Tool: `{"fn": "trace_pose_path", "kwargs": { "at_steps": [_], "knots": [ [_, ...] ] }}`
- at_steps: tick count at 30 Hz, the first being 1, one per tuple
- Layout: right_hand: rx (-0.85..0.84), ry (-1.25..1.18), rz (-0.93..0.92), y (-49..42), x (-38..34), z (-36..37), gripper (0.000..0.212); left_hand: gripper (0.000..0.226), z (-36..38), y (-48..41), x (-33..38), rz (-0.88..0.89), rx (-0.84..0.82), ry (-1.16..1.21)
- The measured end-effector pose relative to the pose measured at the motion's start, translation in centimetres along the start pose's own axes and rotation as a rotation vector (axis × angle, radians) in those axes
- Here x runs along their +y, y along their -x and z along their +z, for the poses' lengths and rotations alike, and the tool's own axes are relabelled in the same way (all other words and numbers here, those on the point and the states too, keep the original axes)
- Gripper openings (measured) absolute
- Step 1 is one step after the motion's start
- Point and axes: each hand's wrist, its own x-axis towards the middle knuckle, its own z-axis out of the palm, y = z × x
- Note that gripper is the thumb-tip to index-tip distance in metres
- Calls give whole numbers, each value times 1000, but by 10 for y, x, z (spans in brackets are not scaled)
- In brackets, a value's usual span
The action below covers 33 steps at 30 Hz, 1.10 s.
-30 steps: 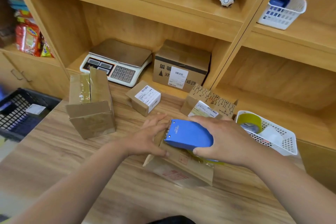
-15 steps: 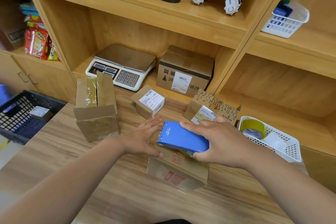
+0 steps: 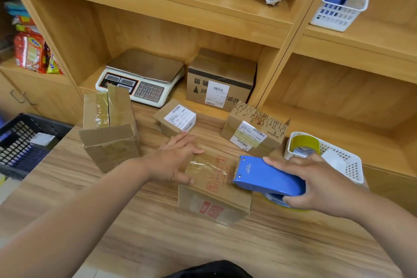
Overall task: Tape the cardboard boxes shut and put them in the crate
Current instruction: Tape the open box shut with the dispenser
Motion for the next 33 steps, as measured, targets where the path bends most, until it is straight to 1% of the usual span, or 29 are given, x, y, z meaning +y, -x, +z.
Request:
{"fn": "trace_pose_path", "kwargs": {
  "at_steps": [3, 6, 10, 13, 18, 20, 22, 24, 33],
  "knots": [
    [18, 6, -8, 0, -2, 1, 76, 92, -7, 1, 11, 45, -23, -81],
    [36, -28, -23, 2, 0, 0, 73, 97, -9, 2, 13, 41, -30, -110],
    [48, -79, -53, 5, 5, 3, 74, 94, -5, -1, 9, 60, -12, -180],
    [50, -69, -55, 8, 18, 9, 75, 93, -4, -1, 8, 69, -9, -234],
    [105, -63, 11, 36, 57, 17, 75, 93, -3, -3, 8, 56, -10, -213],
    [88, -83, 42, 47, 70, 23, 71, 93, -2, -4, 9, 62, -5, -205],
    [64, -94, 63, 51, 76, 30, 76, 93, -2, -5, 8, 61, -3, -183],
    [48, -85, 50, 49, 79, 36, 78, 93, -2, -4, 8, 58, -8, -178],
    [23, -77, 25, 39, 93, 64, 75, 94, -2, -5, 9, 41, -18, -169]
  ]
}}
